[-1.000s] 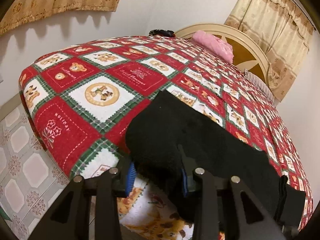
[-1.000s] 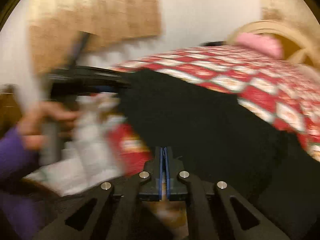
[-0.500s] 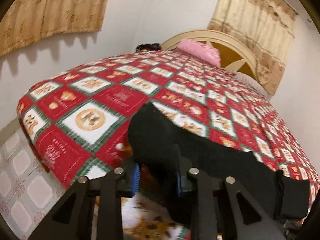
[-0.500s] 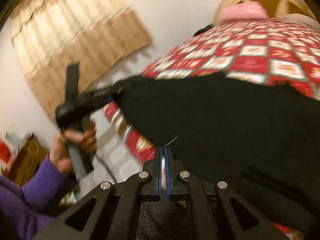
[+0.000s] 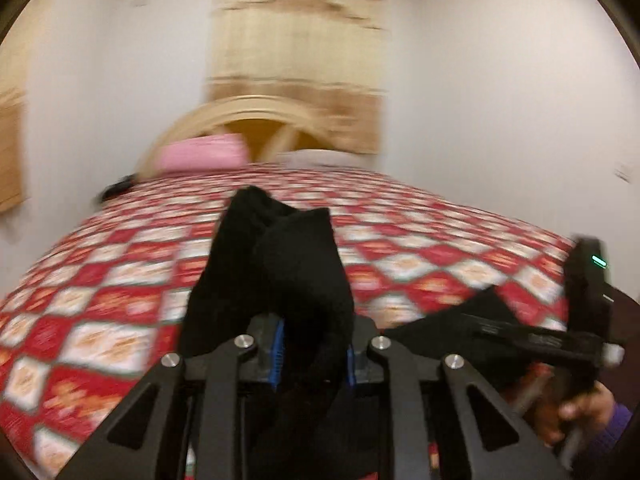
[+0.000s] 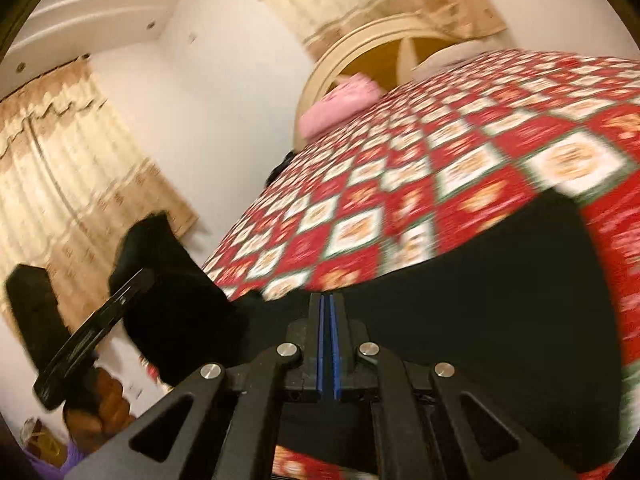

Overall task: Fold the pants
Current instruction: 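Lift the folded pants with the left gripper while the right gripper holds the other end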

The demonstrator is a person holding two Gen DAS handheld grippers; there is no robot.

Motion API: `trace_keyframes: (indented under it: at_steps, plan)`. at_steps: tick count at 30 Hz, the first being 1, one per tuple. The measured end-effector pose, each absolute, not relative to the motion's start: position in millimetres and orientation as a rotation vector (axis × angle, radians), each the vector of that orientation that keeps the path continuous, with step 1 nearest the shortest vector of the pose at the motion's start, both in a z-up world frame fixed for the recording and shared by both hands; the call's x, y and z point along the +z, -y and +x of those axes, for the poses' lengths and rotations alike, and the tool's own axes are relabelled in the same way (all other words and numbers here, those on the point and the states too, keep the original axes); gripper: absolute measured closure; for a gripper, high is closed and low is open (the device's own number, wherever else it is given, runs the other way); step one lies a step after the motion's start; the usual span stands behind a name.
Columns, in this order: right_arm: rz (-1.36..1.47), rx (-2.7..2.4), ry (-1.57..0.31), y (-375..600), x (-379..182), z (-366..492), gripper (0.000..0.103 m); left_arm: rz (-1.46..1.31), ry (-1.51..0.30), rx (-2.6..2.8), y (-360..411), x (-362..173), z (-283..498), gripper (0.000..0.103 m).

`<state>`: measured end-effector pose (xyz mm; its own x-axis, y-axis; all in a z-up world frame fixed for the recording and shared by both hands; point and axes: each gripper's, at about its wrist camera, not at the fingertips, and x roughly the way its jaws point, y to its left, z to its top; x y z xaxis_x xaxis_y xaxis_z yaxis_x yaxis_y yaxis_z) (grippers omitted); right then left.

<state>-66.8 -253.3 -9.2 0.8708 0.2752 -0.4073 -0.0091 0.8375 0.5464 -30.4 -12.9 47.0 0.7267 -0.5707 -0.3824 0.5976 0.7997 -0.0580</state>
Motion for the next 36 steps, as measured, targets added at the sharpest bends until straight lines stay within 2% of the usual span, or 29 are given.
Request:
trace_keyframes:
  at_steps: [7, 11, 13, 14, 15, 16, 17, 18, 19, 21, 26, 30, 36]
  plan:
    - [0.7, 0.1, -0.472, 299, -10, -93, 0.1, 0.316, -0.403, -0.896, 120, 2, -68, 0.079]
    - [0.782, 0.128, -0.493, 311, -19, -90, 0.099, 0.386, -0.454, -0.885, 133, -24, -65, 0.078]
    - [0.808, 0.144, -0.498, 313, -24, -88, 0.098, 0.38, -0.475, -0.882, 133, -25, -63, 0.073]
    - [0.834, 0.157, -0.499, 315, -26, -88, 0.095, 0.366, -0.486, -0.889, 130, -23, -60, 0.07]
    - [0.859, 0.171, -0.496, 318, -28, -90, 0.08, 0.358, -0.488, -0.894, 127, -21, -59, 0.067]
    - [0.894, 0.192, -0.489, 320, -30, -90, 0.069, 0.353, -0.484, -0.895, 126, -22, -64, 0.057]
    - [0.917, 0.216, -0.471, 320, -29, -93, 0.05, 0.346, -0.478, -0.89, 122, -18, -63, 0.045]
    - [0.928, 0.232, -0.457, 319, -27, -96, 0.045, 0.337, -0.476, -0.879, 116, -14, -61, 0.04]
    - [0.926, 0.235, -0.459, 317, -24, -96, 0.043, 0.327, -0.479, -0.873, 113, -12, -62, 0.032]
    - [0.901, 0.224, -0.489, 313, -17, -94, 0.042, 0.269, -0.503, -0.86, 96, -1, -54, 0.028]
    - [0.848, 0.196, -0.57, 301, -15, -84, 0.042, 0.118, -0.529, -0.743, 44, 19, -36, 0.01]
    - [0.822, 0.198, -0.578, 286, -14, -78, 0.042, 0.086, -0.523, -0.712, 22, 18, -31, 0.009]
    - [0.997, 0.241, -0.527, 306, -26, -86, 0.042, 0.063, -0.541, -0.969, 54, 9, -58, 0.009]
